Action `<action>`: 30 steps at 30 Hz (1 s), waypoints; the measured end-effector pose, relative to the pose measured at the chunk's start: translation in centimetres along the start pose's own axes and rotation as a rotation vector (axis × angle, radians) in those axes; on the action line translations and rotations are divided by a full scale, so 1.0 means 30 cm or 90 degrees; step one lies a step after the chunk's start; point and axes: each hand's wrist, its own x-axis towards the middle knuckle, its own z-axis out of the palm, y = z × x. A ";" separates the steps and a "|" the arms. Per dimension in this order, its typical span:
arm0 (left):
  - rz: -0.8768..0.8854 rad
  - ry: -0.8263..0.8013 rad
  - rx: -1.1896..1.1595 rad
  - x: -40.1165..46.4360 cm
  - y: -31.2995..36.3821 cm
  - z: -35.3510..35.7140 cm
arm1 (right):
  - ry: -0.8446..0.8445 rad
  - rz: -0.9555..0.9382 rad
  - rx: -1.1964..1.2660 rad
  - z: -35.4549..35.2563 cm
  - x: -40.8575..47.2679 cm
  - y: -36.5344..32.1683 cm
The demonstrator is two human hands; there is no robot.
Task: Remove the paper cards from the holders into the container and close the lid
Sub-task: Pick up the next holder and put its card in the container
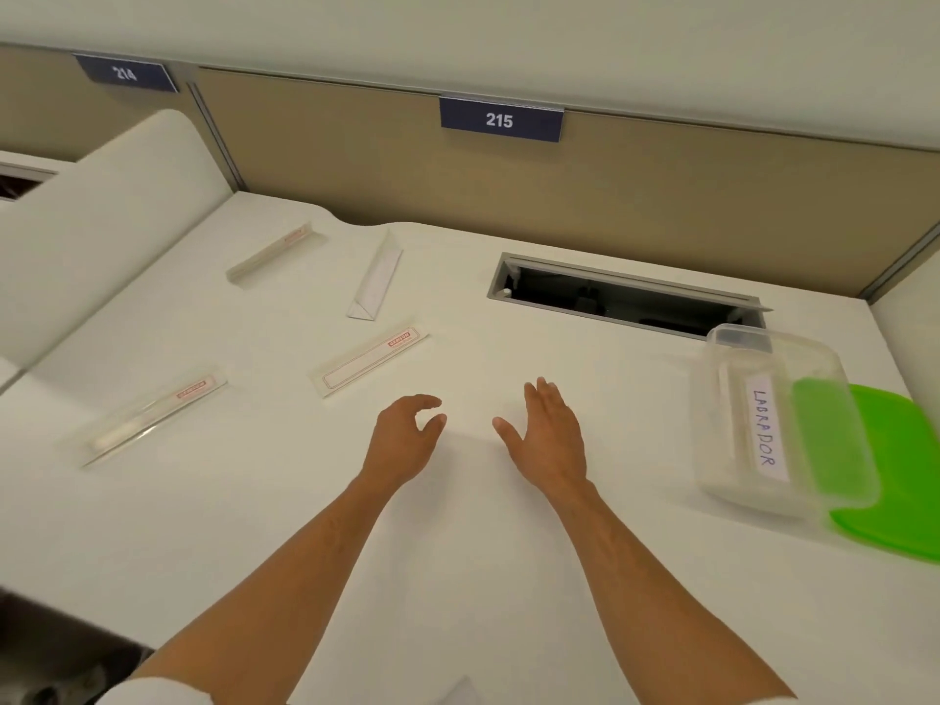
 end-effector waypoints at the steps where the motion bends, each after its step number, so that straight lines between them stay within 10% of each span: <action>1: 0.003 0.008 0.015 0.008 -0.025 -0.025 | -0.009 0.000 0.000 0.020 0.000 -0.018; 18: 0.056 0.130 0.213 0.291 -0.270 -0.320 | 0.039 0.018 -0.095 0.246 0.012 -0.091; 30: -0.048 0.067 0.013 0.363 -0.311 -0.314 | 0.049 0.021 -0.070 0.248 0.010 -0.088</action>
